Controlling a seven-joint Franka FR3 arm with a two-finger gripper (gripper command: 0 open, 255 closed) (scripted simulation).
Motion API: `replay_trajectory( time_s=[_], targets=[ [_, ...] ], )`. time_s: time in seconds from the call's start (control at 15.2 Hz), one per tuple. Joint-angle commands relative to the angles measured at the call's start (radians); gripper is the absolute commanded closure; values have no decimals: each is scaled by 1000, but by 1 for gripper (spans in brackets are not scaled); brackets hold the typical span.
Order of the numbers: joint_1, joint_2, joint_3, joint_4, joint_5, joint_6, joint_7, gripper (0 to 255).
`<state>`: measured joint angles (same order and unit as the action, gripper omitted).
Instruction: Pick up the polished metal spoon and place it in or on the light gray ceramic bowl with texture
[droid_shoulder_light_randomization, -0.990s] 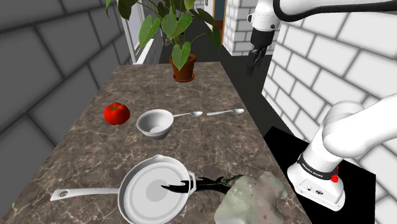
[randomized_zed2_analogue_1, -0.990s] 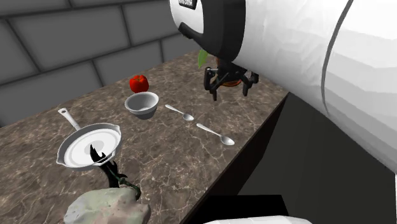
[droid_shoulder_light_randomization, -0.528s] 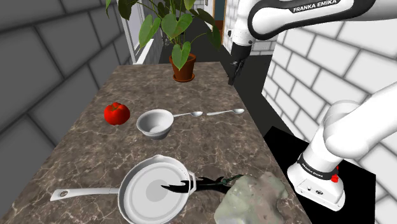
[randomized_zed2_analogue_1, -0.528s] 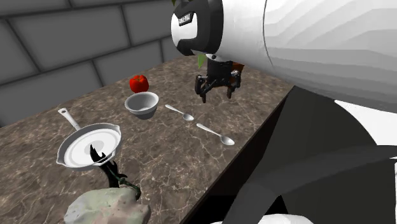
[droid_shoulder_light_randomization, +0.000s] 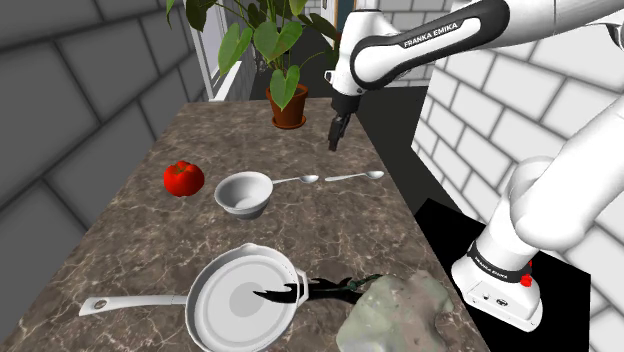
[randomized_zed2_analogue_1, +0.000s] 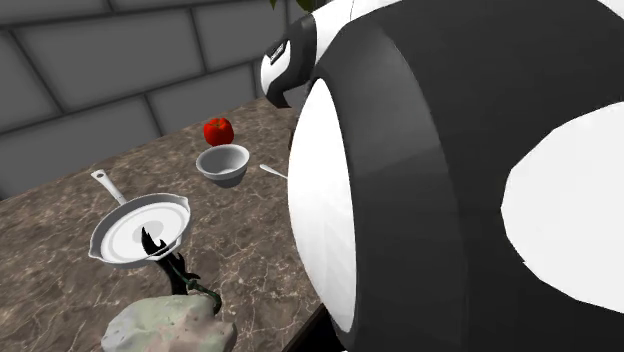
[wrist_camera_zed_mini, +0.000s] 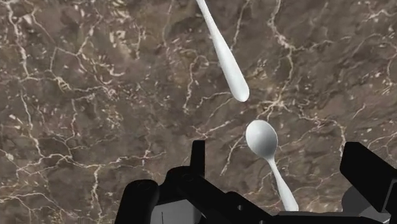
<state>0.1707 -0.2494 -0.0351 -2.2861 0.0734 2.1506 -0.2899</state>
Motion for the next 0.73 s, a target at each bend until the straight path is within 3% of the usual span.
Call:
replay_trajectory(
  time_s=[0.0, 0.66],
  targets=[
    [17, 68, 1, 33, 28, 43, -36, 0],
    [69, 396, 43, 235, 175, 192, -224, 0]
  ],
)
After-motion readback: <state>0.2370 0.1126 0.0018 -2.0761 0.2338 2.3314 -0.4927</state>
